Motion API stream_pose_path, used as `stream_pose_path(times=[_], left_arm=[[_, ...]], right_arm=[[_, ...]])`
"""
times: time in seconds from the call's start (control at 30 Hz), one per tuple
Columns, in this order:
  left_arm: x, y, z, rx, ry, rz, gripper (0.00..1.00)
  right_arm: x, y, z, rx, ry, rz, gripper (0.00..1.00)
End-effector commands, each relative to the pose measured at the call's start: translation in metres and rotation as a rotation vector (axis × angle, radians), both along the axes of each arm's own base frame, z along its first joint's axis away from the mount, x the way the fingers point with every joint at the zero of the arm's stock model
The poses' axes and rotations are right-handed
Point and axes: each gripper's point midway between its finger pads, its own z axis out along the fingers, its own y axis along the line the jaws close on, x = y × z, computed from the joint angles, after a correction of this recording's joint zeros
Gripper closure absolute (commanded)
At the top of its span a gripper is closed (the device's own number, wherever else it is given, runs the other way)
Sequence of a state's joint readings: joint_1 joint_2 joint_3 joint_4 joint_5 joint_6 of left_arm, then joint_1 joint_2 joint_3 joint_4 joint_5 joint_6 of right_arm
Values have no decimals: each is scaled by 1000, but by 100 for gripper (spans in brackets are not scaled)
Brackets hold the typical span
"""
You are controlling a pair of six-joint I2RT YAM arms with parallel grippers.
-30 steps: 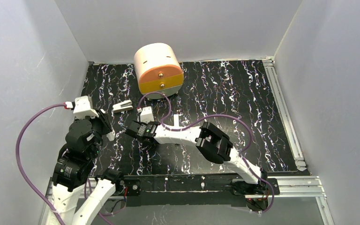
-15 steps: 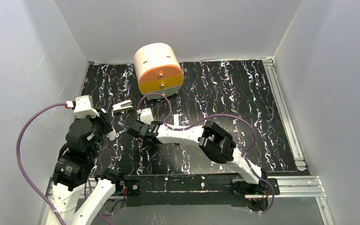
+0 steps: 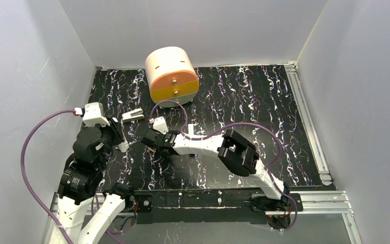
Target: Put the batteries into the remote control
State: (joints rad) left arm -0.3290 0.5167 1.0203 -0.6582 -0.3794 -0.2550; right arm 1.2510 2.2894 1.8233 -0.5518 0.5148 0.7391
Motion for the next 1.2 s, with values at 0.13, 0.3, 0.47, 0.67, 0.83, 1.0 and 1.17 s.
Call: stream_pose_path(times=[0.13, 0.3, 0.47, 0.67, 0.83, 1.0, 1.17], left_arm=[[10, -27, -7, -38, 35, -117, 100], [21, -68, -30, -115, 83, -299, 100], [26, -121, -30, -253, 88, -534, 100], [29, -177, -17, -457, 53, -803, 100], [38, -208, -3, -573, 121, -948, 100], [48, -236, 3, -661, 205, -1043, 100], [64, -261, -9, -773, 378, -1112, 100]], right_arm=[[-4, -29, -7, -53, -1, 19, 88], [13, -50, 40, 50, -68, -57, 88], [26, -93, 86, 163, -123, -135, 87], [31, -153, 131, 301, -175, -197, 86], [32, -197, 187, 503, -267, -249, 85], [27, -214, 245, 649, -348, -187, 85], [11, -203, 280, 760, -373, -48, 83]])
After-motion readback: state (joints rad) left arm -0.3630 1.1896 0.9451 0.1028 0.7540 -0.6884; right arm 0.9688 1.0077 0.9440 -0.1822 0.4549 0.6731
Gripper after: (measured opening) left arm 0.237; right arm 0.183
